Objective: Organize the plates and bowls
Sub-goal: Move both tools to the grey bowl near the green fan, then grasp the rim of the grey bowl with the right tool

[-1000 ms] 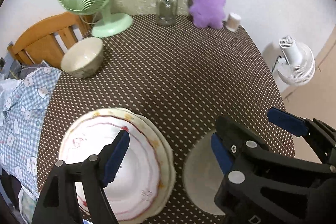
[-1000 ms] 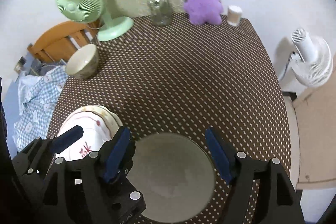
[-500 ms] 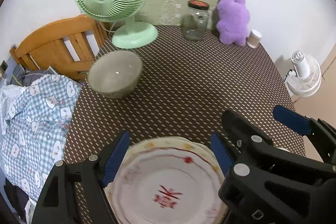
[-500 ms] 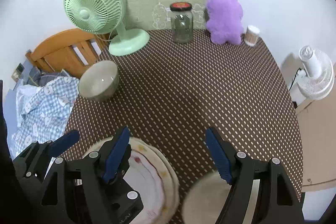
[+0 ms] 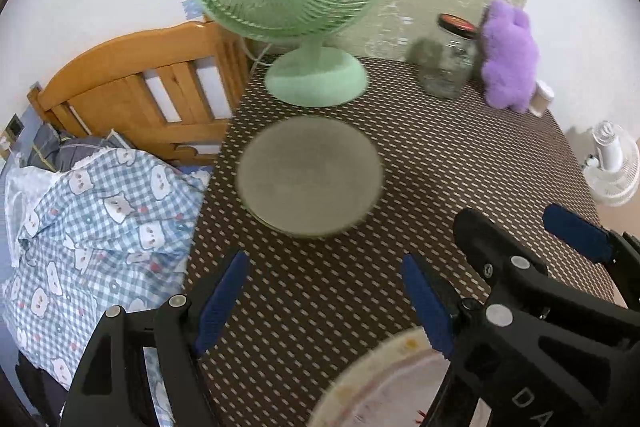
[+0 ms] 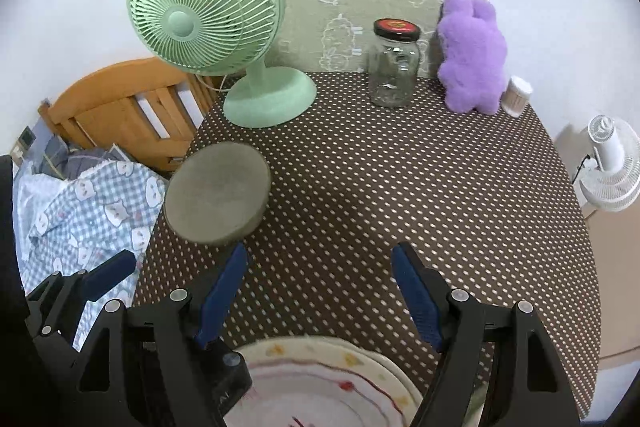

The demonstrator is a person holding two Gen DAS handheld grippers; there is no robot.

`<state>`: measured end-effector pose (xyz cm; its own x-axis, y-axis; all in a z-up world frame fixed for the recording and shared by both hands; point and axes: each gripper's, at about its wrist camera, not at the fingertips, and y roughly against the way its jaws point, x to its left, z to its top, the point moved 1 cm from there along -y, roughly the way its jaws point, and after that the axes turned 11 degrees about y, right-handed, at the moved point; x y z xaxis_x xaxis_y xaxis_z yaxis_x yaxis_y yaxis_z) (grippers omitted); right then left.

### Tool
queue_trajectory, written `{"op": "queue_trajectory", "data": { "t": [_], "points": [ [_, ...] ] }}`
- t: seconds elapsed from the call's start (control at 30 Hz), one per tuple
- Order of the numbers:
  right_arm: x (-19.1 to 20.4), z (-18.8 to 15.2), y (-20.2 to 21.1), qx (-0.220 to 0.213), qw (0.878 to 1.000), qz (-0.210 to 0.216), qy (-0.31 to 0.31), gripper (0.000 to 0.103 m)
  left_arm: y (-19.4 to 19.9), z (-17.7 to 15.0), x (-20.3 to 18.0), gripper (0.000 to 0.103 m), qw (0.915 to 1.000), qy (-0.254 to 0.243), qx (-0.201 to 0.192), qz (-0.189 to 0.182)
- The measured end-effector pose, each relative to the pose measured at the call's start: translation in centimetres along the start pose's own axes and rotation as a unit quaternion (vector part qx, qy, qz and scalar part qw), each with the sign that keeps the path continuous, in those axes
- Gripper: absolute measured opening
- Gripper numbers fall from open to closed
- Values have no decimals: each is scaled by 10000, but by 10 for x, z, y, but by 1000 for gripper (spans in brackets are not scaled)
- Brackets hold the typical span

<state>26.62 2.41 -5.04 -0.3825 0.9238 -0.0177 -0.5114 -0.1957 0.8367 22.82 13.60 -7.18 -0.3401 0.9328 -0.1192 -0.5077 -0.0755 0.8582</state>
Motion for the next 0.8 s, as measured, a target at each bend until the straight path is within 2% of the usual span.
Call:
{"op": "queue_trajectory", "data": {
  "t": [0.27, 0.37, 0.43, 0.47, 0.5, 0.63, 0.7, 0.8],
  "points": [
    [21, 23, -37, -53, 9999, 115, 17, 78, -31, 19, 29, 79, 9998, 168, 65, 113],
    [26, 32, -52, -28, 9999, 110, -27, 78, -44, 27, 37, 66, 9996, 247, 52, 84],
    [30, 36, -63, 9, 9999, 106, -63, 74, -52, 31, 42, 64, 9995, 284, 45, 114],
    [31, 37, -67, 29, 9999, 108, -68, 68, -57, 34, 43, 62, 9995, 268, 77, 116],
    [33, 39, -72, 50, 9999, 118, -80, 64, -61, 37, 45, 58, 9996, 249, 87, 118],
    [35, 43, -89, 115, 9997, 150, -166, 58, -76, 45, 47, 47, 9997, 157, 96, 151],
    [35, 44, -96, 156, 9996, 144, -205, 49, -83, 48, 49, 42, 9997, 130, 110, 161],
    [35, 45, -107, 233, 9992, 193, -270, 45, -92, 50, 52, 35, 9997, 123, 159, 121]
  ]
}}
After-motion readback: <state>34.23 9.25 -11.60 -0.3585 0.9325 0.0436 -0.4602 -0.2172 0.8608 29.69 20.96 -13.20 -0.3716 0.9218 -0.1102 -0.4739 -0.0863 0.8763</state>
